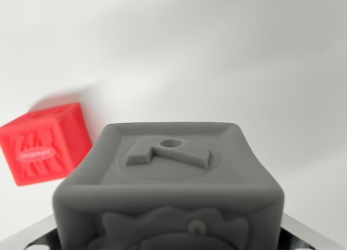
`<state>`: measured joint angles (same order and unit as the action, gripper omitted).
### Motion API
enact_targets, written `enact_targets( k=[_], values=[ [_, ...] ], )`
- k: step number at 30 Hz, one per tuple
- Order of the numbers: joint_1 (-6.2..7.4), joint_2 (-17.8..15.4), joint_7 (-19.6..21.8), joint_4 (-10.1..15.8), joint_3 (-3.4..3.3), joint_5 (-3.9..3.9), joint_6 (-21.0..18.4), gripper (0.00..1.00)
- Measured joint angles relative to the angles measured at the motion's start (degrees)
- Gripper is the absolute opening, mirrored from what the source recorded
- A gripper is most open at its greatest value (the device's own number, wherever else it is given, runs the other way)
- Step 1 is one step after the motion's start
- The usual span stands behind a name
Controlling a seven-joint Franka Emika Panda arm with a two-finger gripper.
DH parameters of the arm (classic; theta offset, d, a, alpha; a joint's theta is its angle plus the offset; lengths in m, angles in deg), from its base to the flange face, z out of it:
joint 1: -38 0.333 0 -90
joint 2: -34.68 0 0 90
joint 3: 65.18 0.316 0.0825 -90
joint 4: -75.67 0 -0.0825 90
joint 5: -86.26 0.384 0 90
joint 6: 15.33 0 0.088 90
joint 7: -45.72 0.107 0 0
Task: Destack cube
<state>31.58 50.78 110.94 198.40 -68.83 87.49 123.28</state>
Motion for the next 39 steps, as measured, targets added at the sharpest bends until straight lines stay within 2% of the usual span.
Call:
enact_targets(
  k=[39],
  values=[
    [-5.60,1.6,-0.5,-0.1,-2.01,1.17,1.4,0.00]
  ],
)
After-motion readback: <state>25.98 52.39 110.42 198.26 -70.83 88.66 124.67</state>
